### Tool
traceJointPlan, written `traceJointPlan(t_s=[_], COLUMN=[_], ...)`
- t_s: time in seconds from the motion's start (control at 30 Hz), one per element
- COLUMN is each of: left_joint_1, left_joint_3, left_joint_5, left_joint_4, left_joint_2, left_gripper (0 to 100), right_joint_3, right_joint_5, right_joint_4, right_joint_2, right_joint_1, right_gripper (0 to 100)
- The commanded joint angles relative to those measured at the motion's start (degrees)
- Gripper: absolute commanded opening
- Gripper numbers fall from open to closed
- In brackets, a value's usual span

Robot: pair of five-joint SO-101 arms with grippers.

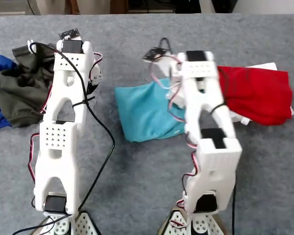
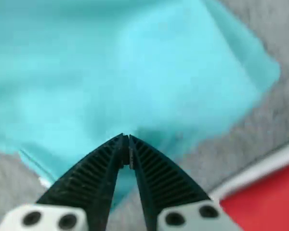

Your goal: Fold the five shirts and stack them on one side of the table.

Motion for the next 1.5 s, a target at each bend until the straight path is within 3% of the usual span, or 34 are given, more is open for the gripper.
traceJointPlan(t_s=[0.0, 0.2, 0.3, 0.6, 0.73, 0.83, 1.03, 1.2, 1.3, 1.47], left_joint_1=[0.7, 2.5, 4.7, 14.0, 17.8, 16.5, 9.8, 10.2, 10.8, 9.8], left_joint_3=[-0.1, -0.1, -0.1, 12.9, 29.7, 39.2, 43.3, 46.1, 46.0, 43.3], left_joint_5=[-0.6, -1.5, -2.9, -7.1, -5.3, -5.2, -4.9, -4.9, -4.9, -5.0], left_joint_4=[-0.4, -0.1, 0.9, 0.0, -12.7, -20.9, -26.9, -29.1, -28.7, -29.0], left_joint_2=[-1.0, -1.1, -1.7, -15.8, -15.3, -16.5, -20.5, -20.8, -21.1, -23.6], left_gripper=[2, 2, 2, 2, 2, 2, 2, 2, 2, 2], right_joint_3=[-2.3, -1.9, -1.5, -1.5, -0.9, -1.8, -2.2, -3.3, -7.6, -20.4], right_joint_5=[3.4, 5.5, 5.1, -1.6, -5.7, -9.5, -11.6, -11.5, -11.7, -11.7], right_joint_4=[3.2, 2.0, 1.9, -3.6, -10.6, -15.2, -26.4, -33.6, -33.1, -21.2], right_joint_2=[-3.6, -3.0, -4.1, -16.2, -14.5, -10.2, 1.3, 10.3, 14.8, 14.5], right_joint_1=[6.6, 17.3, 18.1, 5.5, 0.4, -0.7, -1.9, 0.4, 1.5, 0.6], right_gripper=[0.2, 0.2, 0.2, 0.2, 0.2, 0.3, 0.3, 0.3, 0.2, 0.2])
